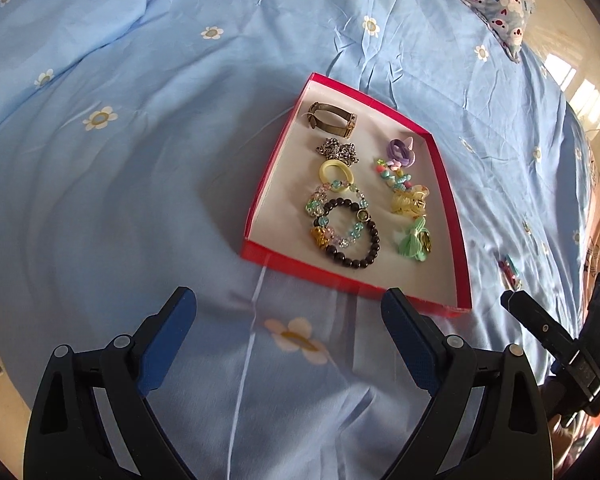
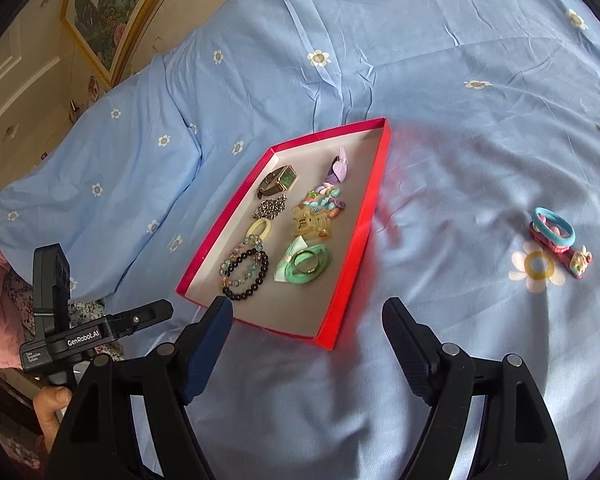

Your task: Organize jewelry

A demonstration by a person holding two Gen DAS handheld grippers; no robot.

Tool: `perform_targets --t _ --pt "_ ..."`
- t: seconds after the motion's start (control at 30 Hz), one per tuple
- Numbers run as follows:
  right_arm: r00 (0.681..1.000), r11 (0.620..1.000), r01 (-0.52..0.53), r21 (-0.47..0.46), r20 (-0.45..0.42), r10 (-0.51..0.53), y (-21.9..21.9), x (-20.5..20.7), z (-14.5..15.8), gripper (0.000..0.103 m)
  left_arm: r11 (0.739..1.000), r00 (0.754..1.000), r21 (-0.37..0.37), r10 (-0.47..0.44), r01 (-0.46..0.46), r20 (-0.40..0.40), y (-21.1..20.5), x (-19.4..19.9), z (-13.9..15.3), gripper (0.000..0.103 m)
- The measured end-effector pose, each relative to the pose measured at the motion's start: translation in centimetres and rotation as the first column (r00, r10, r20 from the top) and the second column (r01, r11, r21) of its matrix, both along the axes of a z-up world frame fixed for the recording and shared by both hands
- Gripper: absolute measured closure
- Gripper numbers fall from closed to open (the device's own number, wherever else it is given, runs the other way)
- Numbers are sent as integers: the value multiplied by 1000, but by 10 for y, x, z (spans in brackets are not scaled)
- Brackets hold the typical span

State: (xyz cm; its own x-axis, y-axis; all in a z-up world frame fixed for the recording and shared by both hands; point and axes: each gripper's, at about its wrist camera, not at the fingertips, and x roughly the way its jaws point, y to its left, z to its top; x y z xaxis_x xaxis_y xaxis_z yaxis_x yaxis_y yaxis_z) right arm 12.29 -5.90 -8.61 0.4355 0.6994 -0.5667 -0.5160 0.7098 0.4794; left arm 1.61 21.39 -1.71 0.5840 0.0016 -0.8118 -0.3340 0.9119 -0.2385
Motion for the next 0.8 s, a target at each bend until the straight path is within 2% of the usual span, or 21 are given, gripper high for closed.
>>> perform_targets --t 0.13,0.23,0.4,0.5,0.53,0.63,0.67,0.73,0.8 --pt "1000 999 5 -33 28 -4 1 -10 -1 19 998 1000 60 -3 3 6 -10 -7 2 8" --pt "998 998 20 -56 60 -17 1 -17 -1 14 989 1000 147 18 -19 6 -18 -10 3 4" --pt "991 993 46 -112 131 -32 5 -25 3 12 960 999 280 18 -29 41 -30 -14 10 4" --pt "983 987 46 -155 180 -18 6 -28 14 12 933 993 357 11 -54 121 -35 -21 32 3" --pt "979 984 52 -168 203 -17 6 -28 20 12 923 988 380 1 -59 153 -37 -24 43 1" --pt "953 976 63 -208 302 3 6 -34 51 8 917 981 398 -38 -42 191 -42 -29 64 0" --pt "944 974 70 -215 329 4 6 -37 58 0 913 980 406 -50 -34 193 -43 -29 67 0" --pt "919 971 91 -222 395 4 6 -45 72 0 899 980 437 -66 -23 189 -47 -29 66 0" --pt "909 972 88 -218 416 11 8 -48 74 0 879 984 475 -45 -44 174 -49 -27 57 0"
